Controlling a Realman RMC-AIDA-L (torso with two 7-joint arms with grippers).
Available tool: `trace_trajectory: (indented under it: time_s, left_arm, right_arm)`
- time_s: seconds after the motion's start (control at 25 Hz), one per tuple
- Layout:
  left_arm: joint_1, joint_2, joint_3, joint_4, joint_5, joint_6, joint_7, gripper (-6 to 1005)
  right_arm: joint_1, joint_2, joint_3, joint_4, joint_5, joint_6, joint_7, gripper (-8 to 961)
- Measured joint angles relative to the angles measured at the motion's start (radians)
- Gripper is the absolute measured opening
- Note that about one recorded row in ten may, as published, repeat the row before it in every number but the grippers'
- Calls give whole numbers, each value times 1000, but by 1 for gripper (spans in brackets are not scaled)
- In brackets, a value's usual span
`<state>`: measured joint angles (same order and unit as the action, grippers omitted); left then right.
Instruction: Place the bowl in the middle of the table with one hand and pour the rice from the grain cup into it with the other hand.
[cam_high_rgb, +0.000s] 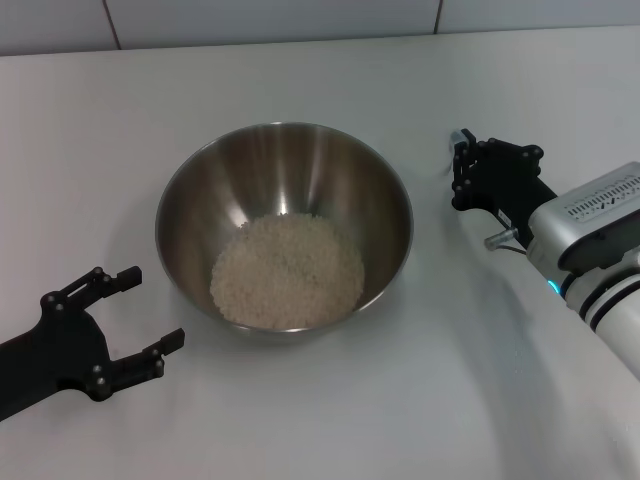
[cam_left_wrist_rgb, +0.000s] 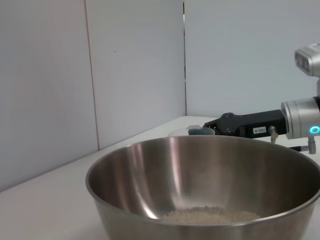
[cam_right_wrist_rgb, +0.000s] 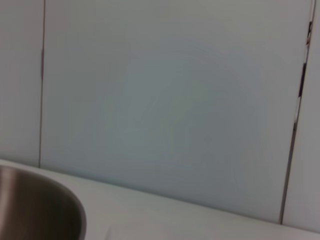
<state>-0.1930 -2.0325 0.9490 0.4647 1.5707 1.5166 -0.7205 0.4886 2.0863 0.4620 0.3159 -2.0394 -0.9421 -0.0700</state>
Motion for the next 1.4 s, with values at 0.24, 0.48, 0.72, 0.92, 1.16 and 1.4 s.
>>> trace_trajectory:
  time_s: [0.24,0.48,0.72,0.92,1.16,1.4]
  left_arm:
    - [-2,0,2,0,0,-1,0,864]
    - [-2,0,2,0,0,-1,-1,864]
    - [-3,0,2,0,2,-2,-1,864]
    - [-3,0,1,0,9,-3,-1,864]
    - [-3,0,-1,0,11,-3,-2,864]
    - [2,3,-4,0,11,2,-2,864]
  right_arm:
    - [10,0,2,1,-1,31,0,173]
    - [6,0,1,2,-1,32,2,181]
    - [-17,0,0,10,-1,11,3,378]
    - [-44,0,-1,18,-1,-5,4,487]
    - [-100,-3,-25,34,-12,-76,7,618]
    - [-184,-11,-58,40,-41,-169,20,679]
